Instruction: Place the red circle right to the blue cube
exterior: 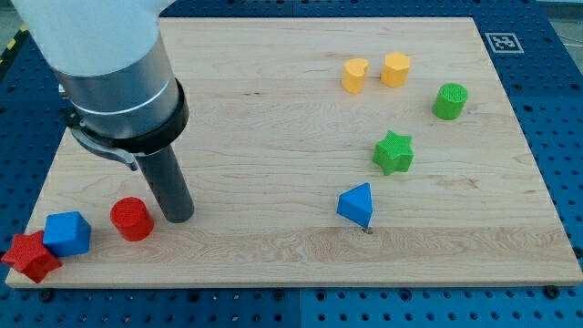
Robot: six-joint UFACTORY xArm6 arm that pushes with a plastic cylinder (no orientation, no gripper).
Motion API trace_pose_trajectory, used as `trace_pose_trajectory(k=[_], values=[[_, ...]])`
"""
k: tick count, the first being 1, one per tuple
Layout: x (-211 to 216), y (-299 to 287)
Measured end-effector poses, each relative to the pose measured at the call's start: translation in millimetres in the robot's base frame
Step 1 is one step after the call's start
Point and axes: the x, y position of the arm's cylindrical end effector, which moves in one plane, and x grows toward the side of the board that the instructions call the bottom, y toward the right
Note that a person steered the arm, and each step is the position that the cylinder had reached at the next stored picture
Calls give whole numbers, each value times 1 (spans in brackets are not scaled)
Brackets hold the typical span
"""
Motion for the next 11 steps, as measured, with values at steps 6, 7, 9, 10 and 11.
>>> trace_pose_trajectory(k=[6,7,9,10,11], values=[[-9,-35],[-9,-50],[-9,-76],[-9,-81],[-11,-80]])
